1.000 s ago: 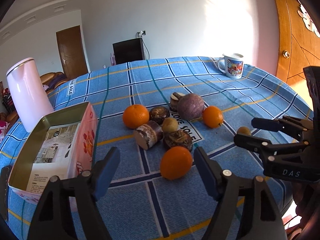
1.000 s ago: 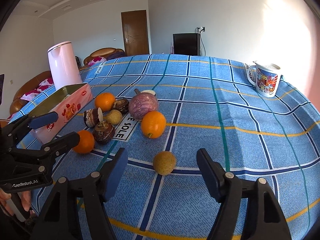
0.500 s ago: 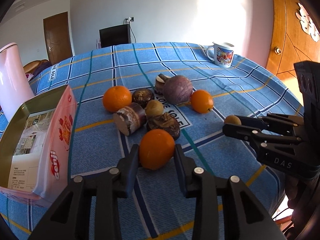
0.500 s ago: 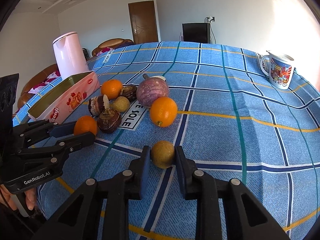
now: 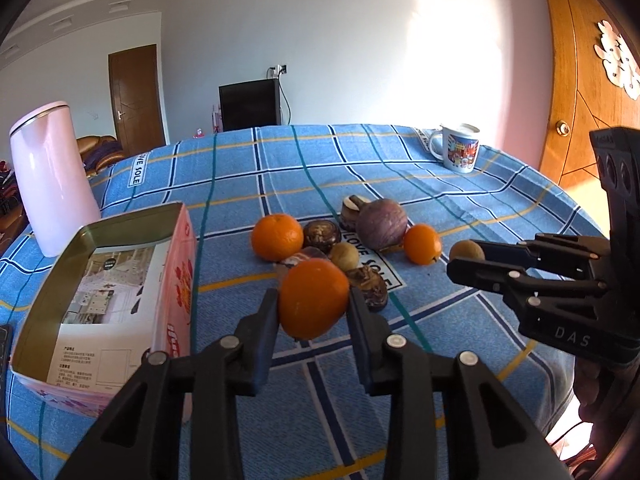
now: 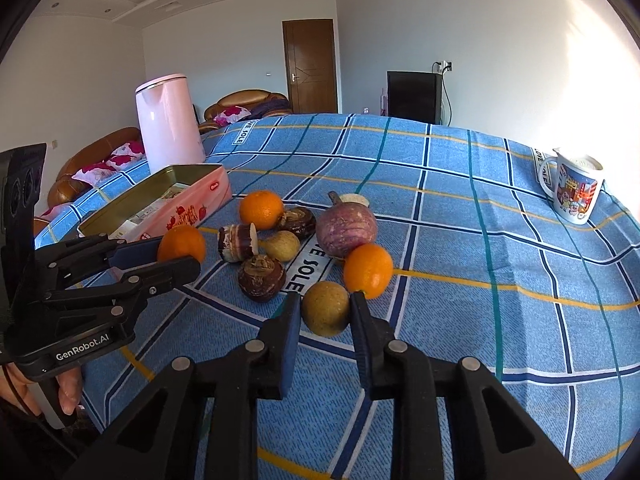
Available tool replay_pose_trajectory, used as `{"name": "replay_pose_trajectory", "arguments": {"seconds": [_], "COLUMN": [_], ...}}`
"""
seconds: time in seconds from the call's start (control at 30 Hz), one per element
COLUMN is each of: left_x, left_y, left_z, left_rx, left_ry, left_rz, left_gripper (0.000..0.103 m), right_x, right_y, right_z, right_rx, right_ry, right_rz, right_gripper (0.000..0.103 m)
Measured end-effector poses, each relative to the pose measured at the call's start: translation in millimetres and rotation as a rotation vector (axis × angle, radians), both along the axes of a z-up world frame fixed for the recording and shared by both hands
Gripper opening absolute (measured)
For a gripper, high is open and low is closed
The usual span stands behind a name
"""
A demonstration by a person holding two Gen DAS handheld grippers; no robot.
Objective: Organize fruits
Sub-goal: 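Grasp the large orange with the left gripper while the right gripper grasps a small yellow fruit, then carry both fruits over the pink tin and open both grippers to drop them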
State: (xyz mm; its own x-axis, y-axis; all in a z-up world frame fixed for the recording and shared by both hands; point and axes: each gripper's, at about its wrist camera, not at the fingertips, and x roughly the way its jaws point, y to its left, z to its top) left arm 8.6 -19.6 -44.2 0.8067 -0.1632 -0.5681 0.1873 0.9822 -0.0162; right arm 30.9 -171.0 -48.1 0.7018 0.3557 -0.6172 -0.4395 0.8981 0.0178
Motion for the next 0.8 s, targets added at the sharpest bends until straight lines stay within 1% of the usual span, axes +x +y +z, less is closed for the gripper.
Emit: {"name": "replay_pose_trajectory", "arguments": {"seconds": [0.37, 0.8], "left_x": [-6, -1], "left_y": [29, 62], "left_z": [20, 24], "left_rx": [0.020, 0.022], "left_ry": [-0.074, -0.092], "left_rz": [0.086, 0.171], "left_gripper": [0.035, 0.035], "right_x": [5, 16], "right_y": [44, 85], "right_z": [29, 52], "right_rx": [-0.002, -0.013], "right_ry": [-0.048, -0.090], "right_rz": [0.113, 0.199], "right_gripper": [0.026, 0.026]}}
